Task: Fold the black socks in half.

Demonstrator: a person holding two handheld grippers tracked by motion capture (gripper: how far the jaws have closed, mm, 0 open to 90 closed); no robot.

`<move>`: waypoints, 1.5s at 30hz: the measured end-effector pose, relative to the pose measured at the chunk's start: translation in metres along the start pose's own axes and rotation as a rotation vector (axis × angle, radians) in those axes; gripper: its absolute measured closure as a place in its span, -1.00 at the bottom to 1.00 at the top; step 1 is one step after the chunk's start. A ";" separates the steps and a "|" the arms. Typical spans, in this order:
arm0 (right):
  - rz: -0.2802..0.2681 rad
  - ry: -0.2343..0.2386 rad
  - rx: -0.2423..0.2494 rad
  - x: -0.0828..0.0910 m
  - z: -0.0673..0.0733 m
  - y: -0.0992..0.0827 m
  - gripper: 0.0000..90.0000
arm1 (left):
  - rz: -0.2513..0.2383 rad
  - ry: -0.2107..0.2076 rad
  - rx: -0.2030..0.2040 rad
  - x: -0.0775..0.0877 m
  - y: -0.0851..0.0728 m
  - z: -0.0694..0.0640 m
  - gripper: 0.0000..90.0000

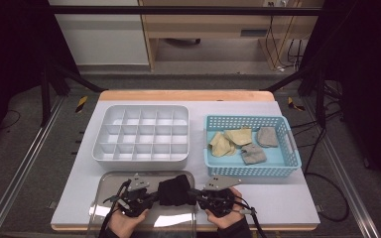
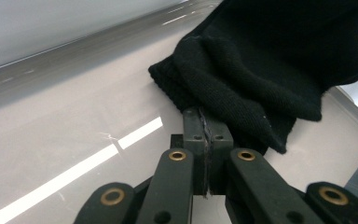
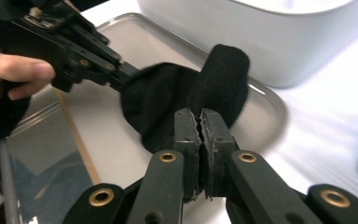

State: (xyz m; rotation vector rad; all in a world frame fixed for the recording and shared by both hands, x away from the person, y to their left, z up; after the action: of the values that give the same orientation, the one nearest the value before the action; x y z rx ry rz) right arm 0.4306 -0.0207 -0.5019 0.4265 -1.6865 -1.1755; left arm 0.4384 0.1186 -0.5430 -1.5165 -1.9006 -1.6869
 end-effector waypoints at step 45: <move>0.047 0.133 0.062 -0.054 0.035 0.011 0.91 | -0.102 0.037 -0.067 0.005 0.046 -0.004 0.33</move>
State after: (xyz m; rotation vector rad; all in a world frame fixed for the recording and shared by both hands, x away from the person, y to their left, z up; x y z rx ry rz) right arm 0.4264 0.0415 -0.5214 0.4901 -1.6119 -1.0398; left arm 0.4685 0.1109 -0.5091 -1.4233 -1.9524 -1.8261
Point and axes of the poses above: each handheld gripper's, and its own axes: x roughly backward along the jaws, y roughly out of its top, z roughly to its left, the point moved 10 cm from there along -x, roughly forward along the jaws, and after that the axes turned 13 degrees about x, right-handed, at the moved point
